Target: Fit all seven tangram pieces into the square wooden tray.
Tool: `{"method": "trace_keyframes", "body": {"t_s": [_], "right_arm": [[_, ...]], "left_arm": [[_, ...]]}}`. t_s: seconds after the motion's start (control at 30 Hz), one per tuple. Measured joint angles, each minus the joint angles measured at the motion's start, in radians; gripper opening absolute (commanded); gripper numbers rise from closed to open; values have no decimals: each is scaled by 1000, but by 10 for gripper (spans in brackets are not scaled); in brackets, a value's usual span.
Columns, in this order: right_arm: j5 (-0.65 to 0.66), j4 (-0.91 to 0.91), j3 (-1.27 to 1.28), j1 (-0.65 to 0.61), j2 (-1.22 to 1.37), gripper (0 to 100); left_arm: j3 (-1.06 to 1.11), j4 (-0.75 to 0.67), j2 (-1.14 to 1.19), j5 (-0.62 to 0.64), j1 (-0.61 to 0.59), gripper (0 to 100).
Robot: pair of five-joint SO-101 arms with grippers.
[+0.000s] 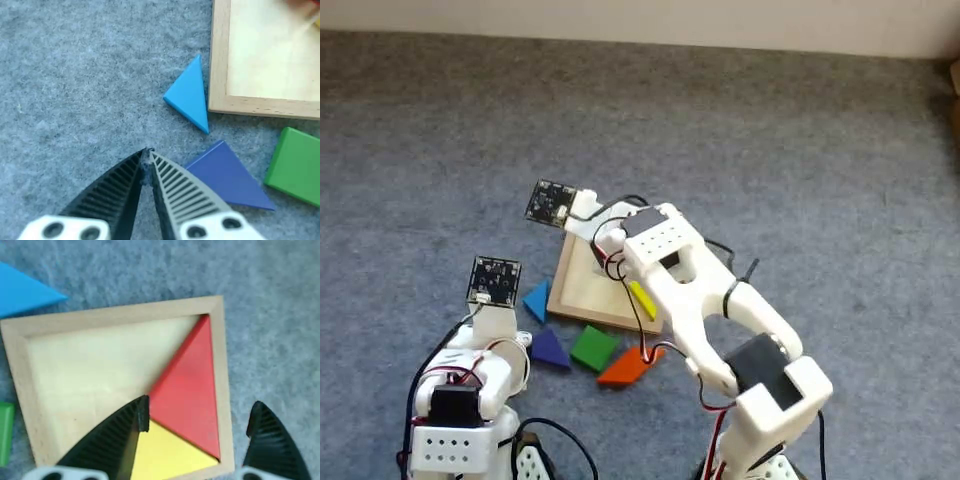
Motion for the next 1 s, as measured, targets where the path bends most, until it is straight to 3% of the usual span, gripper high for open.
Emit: {"method": "trace_keyframes", "body": {"t_s": [0.13,0.4,0.67,1.0], "right_arm": [[-81,51,0,29,-25,264],[-233,64,0,55,-26,43],[-381,75,0,152,-26,41],[-476,411,-192,169,-28,42]], "left_arm": [[0,0,0,0,0,7],[0,0,0,0,0,7],[0,0,0,0,0,7],[0,0,0,0,0,7]]}}
